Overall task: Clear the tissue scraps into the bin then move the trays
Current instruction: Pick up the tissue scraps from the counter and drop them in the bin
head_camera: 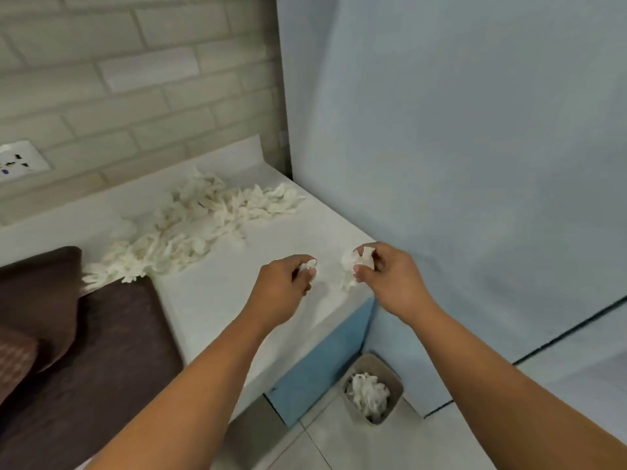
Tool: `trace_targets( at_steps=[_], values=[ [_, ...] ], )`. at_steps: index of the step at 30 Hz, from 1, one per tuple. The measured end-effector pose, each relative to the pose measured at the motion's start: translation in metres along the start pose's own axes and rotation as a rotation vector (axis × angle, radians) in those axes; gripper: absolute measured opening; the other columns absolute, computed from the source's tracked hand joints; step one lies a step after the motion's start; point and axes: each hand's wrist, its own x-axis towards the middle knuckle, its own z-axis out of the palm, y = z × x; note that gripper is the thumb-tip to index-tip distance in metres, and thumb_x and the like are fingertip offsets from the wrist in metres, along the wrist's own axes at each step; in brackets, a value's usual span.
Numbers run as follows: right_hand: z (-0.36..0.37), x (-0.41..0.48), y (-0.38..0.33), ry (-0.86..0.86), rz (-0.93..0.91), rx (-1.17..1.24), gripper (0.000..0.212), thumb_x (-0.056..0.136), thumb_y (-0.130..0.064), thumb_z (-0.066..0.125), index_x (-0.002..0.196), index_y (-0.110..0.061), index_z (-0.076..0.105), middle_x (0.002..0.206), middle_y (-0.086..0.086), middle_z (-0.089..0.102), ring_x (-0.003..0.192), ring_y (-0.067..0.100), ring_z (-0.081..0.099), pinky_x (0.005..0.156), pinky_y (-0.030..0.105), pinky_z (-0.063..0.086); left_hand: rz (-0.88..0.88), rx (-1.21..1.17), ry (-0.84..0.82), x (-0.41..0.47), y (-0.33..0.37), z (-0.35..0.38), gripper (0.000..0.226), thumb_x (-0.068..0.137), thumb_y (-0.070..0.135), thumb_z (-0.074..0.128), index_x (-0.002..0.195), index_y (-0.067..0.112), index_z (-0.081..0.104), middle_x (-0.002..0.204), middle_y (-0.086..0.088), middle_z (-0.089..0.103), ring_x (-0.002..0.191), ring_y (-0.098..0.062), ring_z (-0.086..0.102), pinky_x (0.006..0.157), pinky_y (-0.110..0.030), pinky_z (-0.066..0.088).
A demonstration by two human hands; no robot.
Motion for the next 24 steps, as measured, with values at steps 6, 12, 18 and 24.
trace_targets(
  at_steps=[6, 12, 18, 24],
  values=[
    [-0.06, -0.034, 0.096, 0.126, 0.135, 0.061, 0.029, 0.08, 0.003, 0.07, 0.094, -0.023, 0.067, 0.09, 0.001, 0.072, 0.082, 0.018, 0.069, 0.074, 0.022, 0.056, 0.014, 0.024, -0.084, -0.018, 0.005, 0.107, 0.02, 0.096, 0.018, 0.06, 0.111, 0.024, 0.071, 0.09, 0.013, 0.07, 0.082, 0.0, 0.064, 0.075, -0.011, 0.048],
    [-0.066, -0.06, 0.195, 0.209, 0.334, 0.028, 0.03, 0.083, -0.005, 0.07, 0.08, -0.035, 0.069, 0.079, -0.006, 0.072, 0.071, 0.008, 0.067, 0.067, 0.019, 0.051, -0.081, 0.067, -0.239, -0.028, -0.042, 0.194, 0.023, 0.092, 0.014, 0.065, 0.111, 0.025, 0.07, 0.09, 0.014, 0.066, 0.079, 0.005, 0.061, 0.071, -0.01, 0.047],
    [-0.041, -0.06, 0.287, 0.201, 0.461, -0.018, 0.017, 0.085, -0.01, 0.072, 0.094, -0.025, 0.07, 0.072, -0.011, 0.062, 0.074, 0.015, 0.068, 0.054, 0.006, 0.04, -0.169, 0.107, -0.339, -0.016, -0.125, 0.279, 0.023, 0.084, 0.018, 0.075, 0.101, 0.024, 0.06, 0.087, 0.008, 0.067, 0.074, -0.006, 0.062, 0.068, -0.016, 0.047],
    [0.001, -0.053, 0.381, 0.162, 0.505, -0.074, 0.02, 0.085, -0.008, 0.068, 0.092, -0.027, 0.07, 0.078, -0.005, 0.069, 0.076, 0.015, 0.068, 0.059, 0.016, 0.045, -0.24, 0.161, -0.39, -0.002, -0.231, 0.354, 0.017, 0.083, 0.017, 0.075, 0.077, 0.016, 0.059, 0.071, 0.01, 0.06, 0.063, -0.003, 0.053, 0.056, -0.003, 0.038]
  ],
)
